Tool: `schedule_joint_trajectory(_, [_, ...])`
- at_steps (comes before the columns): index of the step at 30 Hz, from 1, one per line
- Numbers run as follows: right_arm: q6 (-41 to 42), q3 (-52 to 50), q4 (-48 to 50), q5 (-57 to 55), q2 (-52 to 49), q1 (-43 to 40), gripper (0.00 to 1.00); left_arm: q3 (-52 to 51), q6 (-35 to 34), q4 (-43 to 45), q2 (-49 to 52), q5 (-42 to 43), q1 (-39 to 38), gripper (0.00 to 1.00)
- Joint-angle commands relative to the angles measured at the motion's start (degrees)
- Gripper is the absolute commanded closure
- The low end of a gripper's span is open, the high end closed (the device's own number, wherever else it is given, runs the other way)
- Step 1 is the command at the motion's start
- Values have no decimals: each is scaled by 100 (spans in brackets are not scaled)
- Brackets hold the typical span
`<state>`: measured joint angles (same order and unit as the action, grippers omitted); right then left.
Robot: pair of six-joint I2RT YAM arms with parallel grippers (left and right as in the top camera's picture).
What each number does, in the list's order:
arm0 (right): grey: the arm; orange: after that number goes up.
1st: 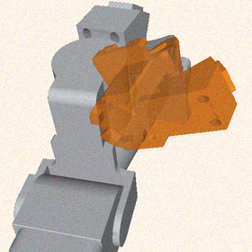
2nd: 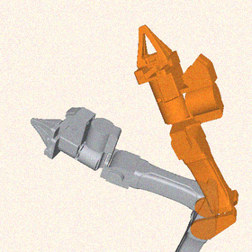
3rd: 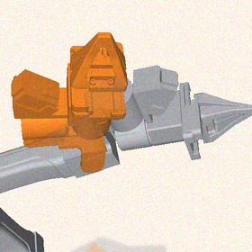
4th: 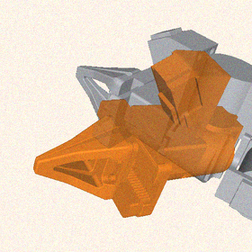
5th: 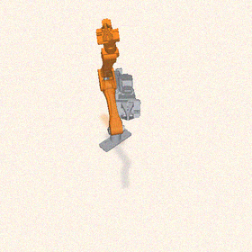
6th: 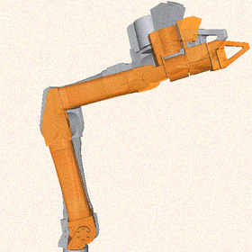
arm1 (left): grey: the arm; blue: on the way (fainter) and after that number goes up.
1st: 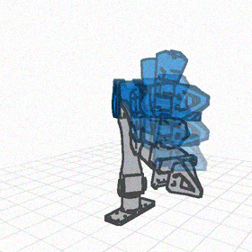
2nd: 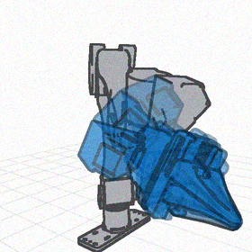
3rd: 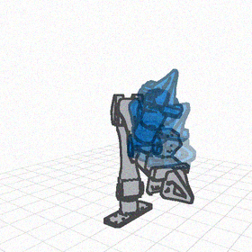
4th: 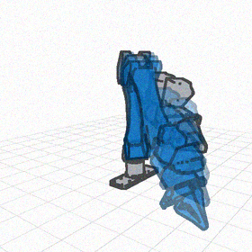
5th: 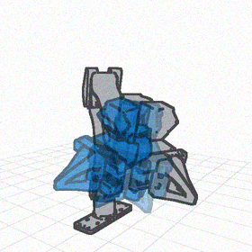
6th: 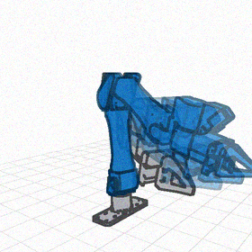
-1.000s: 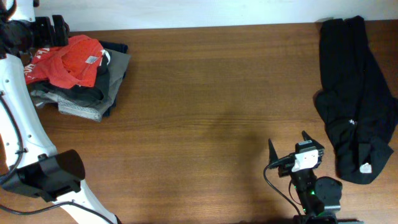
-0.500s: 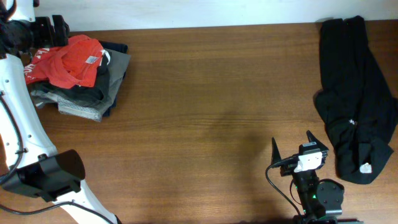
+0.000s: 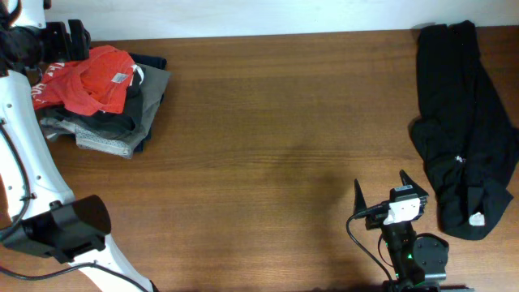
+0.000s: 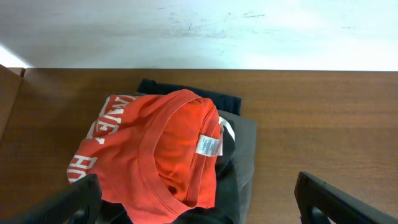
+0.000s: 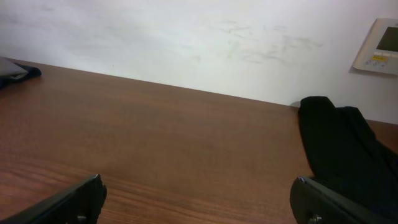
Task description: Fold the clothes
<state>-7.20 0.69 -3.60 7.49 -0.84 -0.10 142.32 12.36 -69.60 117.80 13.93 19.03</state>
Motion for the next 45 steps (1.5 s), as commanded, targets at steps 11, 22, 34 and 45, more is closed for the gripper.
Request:
schedule_joint_trajectory(11, [81,-37,-26,-46,66,42,1,0,-37,-31,-116,-120,4,1])
schedule_joint_trajectory(22, [81,-37,-26,-46,66,42,1,-2529,-61,1856,-1770,922,-166,1])
schedule_joint_trajectory(34, [81,-37,-26,-46,66,42,1,-8365,-57,5519,-5414,861,-938,1])
schedule_joint_trajectory(45, [81,-37,-26,-46,66,42,1,-12102,-79,7871,-8216,859,-1054,1])
